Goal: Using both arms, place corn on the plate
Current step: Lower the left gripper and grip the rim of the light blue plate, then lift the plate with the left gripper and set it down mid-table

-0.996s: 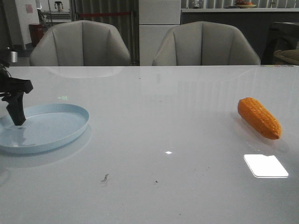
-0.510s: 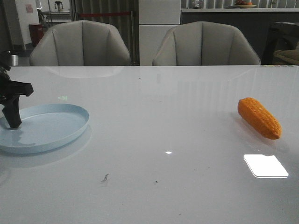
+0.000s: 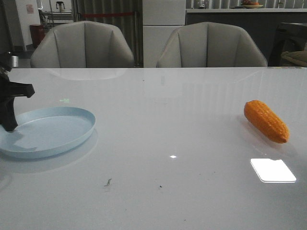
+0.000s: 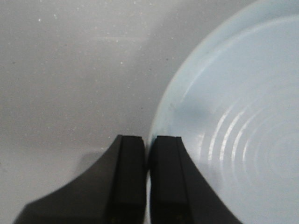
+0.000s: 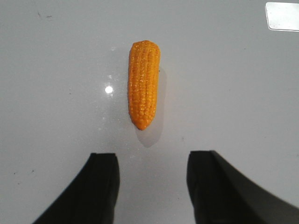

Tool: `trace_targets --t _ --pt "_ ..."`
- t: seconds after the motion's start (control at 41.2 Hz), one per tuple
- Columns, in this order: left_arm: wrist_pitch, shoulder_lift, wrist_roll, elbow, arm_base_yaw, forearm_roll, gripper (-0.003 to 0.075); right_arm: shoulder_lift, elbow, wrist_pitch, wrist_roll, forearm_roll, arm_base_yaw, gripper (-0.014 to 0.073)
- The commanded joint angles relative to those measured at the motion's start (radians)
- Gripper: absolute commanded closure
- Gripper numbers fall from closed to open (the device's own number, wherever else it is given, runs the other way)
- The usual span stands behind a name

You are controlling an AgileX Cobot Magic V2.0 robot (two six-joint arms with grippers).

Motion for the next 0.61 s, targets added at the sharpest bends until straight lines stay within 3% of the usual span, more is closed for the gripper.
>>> trace_targets --t 0.0,0.267,0.583 --pt "0.005 -0.053 -0.004 -0.027 0.001 -0.006 0.0624 -0.009 -0.036 -0.06 -0.006 0.004 -0.001 0.0146" --pt "0.033 -0.055 -0.004 -0.059 0.001 -0.004 0.0624 -0.009 -0.036 -0.056 -0.006 0.004 -0.001 0.0146" --pt "0.162 -0.055 0.006 -0.252 0.001 -0.039 0.0624 -0.009 -0.036 -0.052 -0.006 0.004 -0.001 0.0146"
